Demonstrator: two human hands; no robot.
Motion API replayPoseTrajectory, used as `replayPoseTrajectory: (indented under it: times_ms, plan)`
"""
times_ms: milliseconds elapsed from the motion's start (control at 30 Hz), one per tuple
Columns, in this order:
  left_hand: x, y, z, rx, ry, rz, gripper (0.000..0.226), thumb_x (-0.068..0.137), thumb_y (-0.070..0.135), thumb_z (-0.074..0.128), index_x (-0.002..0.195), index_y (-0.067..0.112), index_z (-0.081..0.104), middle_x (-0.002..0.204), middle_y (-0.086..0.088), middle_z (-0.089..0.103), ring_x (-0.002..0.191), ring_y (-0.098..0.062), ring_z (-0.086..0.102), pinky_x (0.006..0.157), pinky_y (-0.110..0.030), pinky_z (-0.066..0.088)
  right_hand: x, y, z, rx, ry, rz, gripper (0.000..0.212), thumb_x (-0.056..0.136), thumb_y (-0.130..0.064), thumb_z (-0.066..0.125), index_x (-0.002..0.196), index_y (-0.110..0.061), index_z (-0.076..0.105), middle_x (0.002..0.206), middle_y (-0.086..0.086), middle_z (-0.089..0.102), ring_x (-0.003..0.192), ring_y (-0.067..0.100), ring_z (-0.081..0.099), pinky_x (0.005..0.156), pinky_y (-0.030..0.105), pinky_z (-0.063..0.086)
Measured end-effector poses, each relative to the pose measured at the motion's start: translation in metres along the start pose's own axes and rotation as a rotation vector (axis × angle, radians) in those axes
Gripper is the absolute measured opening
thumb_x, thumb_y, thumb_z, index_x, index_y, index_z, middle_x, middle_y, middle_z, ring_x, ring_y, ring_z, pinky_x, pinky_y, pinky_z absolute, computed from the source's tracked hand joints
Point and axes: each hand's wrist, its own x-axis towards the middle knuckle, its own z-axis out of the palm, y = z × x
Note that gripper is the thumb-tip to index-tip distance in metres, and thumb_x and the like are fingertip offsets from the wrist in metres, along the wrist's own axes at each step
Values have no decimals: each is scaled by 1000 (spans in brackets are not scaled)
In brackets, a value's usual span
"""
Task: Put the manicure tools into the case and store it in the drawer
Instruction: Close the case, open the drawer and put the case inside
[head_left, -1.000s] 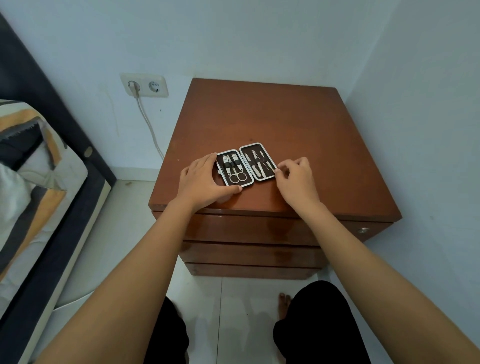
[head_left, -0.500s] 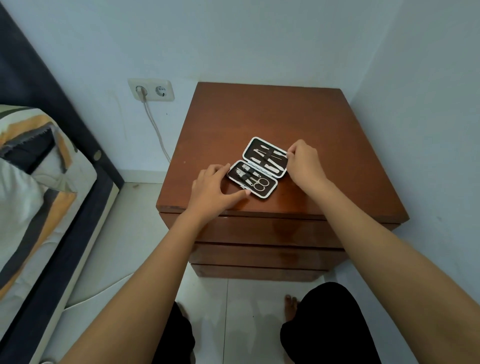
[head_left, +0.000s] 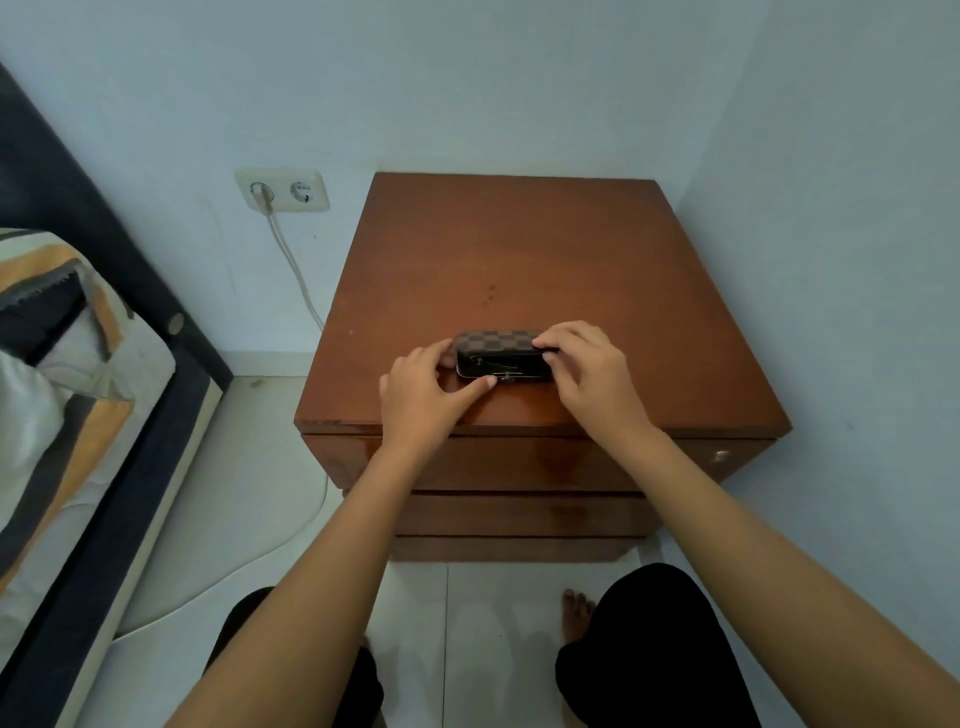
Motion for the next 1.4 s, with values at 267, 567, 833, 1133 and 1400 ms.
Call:
replayPoseTrajectory:
  times_ms: [267,567,833,1133,1400]
  plan:
    - [-1,4,3,38,40,0,55,85,60,51,129,27,56,98,12,62,93,-14,54,78,-29,29,-6,-1,16,15,19,153,21,88,-15,60,105,-7,70,107,7,66,103,20,57,89,19,38]
    - [-6,9,-7,63,-67,8,53,89,51,51,133,23,51,113,3,58,107,-18,47,85,-31,28,-3,-7,3,35,-65,255,21,86,-14,63,104,-7,70,111,7,64,105,20,57,91,21,43]
    - [-46,-45,-63,-114,410,-295,50,94,38,46,133,8,46,137,-14,43,128,-26,36,106,-44,35,-86,58,-82,-12,500,593,30,88,-13,58,115,0,62,121,21,59,115,31,54,98,19,33]
    - [-75,-58,-46,-461,219,-566,58,96,54,29,140,19,40,140,-9,48,128,-29,44,105,-44,35,-121,90,-83,213,368,1005,43,96,-26,44,134,-4,46,139,15,50,129,29,46,108,38,32]
    - [-91,-65,-51,-405,362,-580,39,96,38,44,122,11,57,121,-13,61,111,-28,56,96,-40,45,-134,76,-89,264,505,1064,29,91,-17,54,117,-5,59,119,17,64,110,30,59,98,36,43]
